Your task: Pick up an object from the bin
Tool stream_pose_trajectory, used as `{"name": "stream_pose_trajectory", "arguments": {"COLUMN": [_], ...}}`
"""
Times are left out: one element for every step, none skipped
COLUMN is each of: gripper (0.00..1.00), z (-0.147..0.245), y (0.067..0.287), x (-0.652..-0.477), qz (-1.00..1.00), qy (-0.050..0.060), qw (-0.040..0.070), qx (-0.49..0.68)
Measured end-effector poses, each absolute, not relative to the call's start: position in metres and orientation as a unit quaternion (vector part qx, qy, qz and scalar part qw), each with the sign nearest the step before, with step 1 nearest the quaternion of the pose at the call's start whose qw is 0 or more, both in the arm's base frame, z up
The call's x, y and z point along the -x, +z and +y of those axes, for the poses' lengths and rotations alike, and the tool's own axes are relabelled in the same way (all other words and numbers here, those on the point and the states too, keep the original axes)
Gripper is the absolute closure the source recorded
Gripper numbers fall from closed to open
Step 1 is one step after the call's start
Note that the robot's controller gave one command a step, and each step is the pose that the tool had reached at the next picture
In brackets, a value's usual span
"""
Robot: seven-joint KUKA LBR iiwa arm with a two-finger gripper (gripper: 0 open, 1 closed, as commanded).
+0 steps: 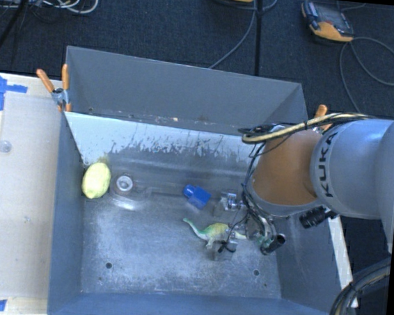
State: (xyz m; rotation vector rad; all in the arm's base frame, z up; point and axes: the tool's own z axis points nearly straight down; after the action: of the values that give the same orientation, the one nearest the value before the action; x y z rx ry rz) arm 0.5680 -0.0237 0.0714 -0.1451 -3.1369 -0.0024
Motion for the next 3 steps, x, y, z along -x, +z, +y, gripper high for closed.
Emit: {"name": "stream_pose_trajectory", "arguments": {"gripper": [0.00, 1.00, 1.00], "z": [-0.038, -0.023, -0.023], "y": [0.070, 0.071, 0.071], "x": [-0.565, -0.568, -0.568], "qz": [-1.000, -0.999, -0.999], "qy": [0.000, -0.001, -0.001], "qw": [0.001, 0.001, 0.001], "qx": [-0.011, 0.046, 0.046]}}
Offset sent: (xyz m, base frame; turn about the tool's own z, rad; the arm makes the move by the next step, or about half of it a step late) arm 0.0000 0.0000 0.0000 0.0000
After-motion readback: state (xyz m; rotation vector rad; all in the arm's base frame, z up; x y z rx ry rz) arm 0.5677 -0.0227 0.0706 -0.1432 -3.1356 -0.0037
